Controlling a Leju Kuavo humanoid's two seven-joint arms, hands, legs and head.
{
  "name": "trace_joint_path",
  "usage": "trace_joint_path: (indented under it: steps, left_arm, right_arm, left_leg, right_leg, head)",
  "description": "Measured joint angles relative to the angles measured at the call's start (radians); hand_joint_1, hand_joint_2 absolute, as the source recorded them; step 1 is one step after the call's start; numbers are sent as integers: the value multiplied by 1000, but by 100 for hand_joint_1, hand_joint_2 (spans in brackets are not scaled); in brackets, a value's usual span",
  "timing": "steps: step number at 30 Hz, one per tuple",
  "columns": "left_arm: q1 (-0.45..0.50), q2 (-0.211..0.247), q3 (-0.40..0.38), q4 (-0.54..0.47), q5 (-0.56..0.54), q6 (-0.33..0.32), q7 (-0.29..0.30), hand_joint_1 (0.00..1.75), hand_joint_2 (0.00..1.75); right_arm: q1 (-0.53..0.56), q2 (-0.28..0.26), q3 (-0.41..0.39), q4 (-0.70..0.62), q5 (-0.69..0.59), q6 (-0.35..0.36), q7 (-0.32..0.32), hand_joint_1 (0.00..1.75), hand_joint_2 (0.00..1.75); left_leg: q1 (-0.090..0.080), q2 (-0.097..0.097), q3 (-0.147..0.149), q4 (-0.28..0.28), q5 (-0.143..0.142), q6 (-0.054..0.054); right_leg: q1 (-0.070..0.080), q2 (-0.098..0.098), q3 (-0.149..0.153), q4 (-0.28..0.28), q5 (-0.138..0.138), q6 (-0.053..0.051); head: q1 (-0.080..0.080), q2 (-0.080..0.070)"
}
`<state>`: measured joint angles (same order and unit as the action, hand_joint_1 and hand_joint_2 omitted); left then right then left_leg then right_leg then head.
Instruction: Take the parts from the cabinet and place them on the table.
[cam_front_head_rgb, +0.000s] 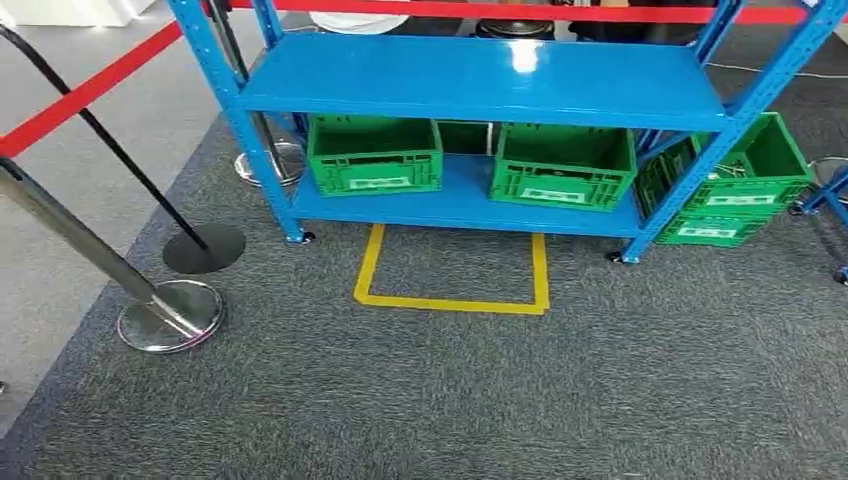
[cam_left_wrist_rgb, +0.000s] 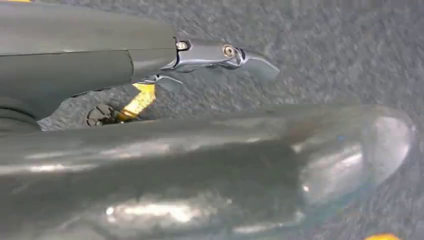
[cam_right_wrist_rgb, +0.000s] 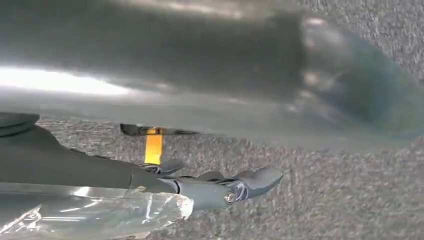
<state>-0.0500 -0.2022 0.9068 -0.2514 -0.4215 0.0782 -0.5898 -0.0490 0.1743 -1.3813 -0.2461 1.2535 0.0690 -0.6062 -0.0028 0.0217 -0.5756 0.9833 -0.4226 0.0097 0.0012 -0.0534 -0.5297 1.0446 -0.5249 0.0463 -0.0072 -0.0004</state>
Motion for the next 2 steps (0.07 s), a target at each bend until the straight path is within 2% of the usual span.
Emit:
trace_joint_path:
  steps: [1,2]
  left_arm:
    - [-3,0,0,0,2,-1,-2,0,0]
    - [-4,0,0,0,6,-10,-8,0,0]
  right_arm:
    - [2,0,0,0,0,0,-3,0,0]
    - [4,2,0,0,3,0,-13,0,0]
  left_leg:
    - [1,-10,-1,0,-2,7]
    - [1,-20,-2,0,-1,10]
  right_leg:
    - [-2,33,-28,67,-39,1]
    - [-3,45,-67,149,-75,3]
  head:
    - [2,0]
    - [5,0]
